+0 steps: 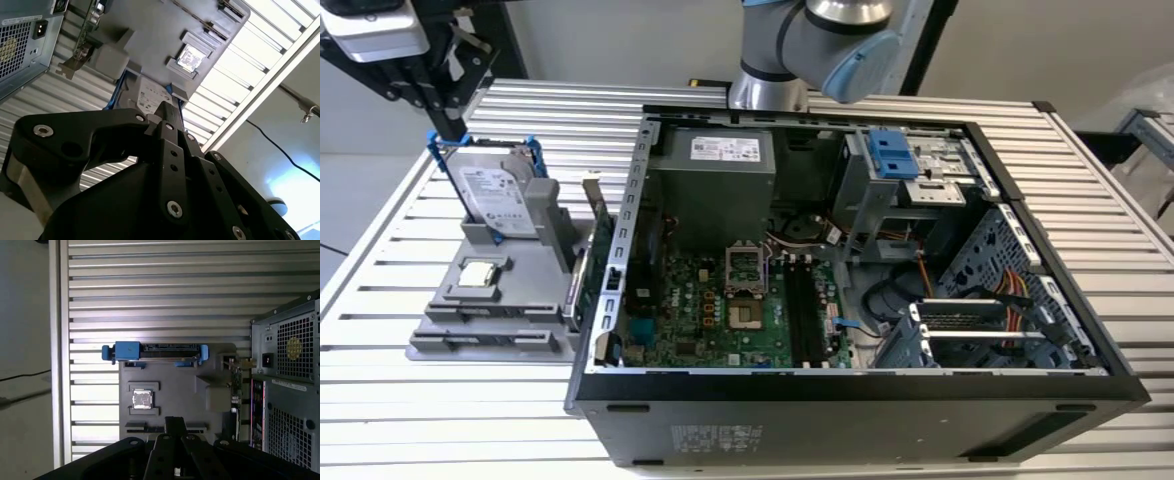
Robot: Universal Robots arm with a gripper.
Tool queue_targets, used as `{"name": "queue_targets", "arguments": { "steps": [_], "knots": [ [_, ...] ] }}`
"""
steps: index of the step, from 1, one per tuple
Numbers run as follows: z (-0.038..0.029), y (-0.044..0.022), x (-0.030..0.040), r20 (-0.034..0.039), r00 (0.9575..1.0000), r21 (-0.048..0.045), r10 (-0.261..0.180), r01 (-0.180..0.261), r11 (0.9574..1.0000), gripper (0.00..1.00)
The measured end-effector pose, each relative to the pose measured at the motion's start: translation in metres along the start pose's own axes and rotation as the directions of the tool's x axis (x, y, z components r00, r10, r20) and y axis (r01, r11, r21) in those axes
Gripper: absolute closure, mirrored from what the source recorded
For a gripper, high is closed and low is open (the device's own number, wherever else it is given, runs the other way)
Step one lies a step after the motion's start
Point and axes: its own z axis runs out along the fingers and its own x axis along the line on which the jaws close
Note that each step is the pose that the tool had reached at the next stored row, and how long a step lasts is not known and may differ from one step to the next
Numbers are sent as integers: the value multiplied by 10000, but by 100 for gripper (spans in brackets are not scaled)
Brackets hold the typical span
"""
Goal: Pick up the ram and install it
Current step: 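Reach for the ram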
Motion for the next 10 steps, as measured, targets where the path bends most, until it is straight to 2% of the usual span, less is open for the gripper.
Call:
{"name": "queue_targets", "arguments": {
  "steps": [10],
  "knots": [
    [-3, -64, -9, 0, 10000, -1, 0, 0, 10000, 100]
  ]
}}
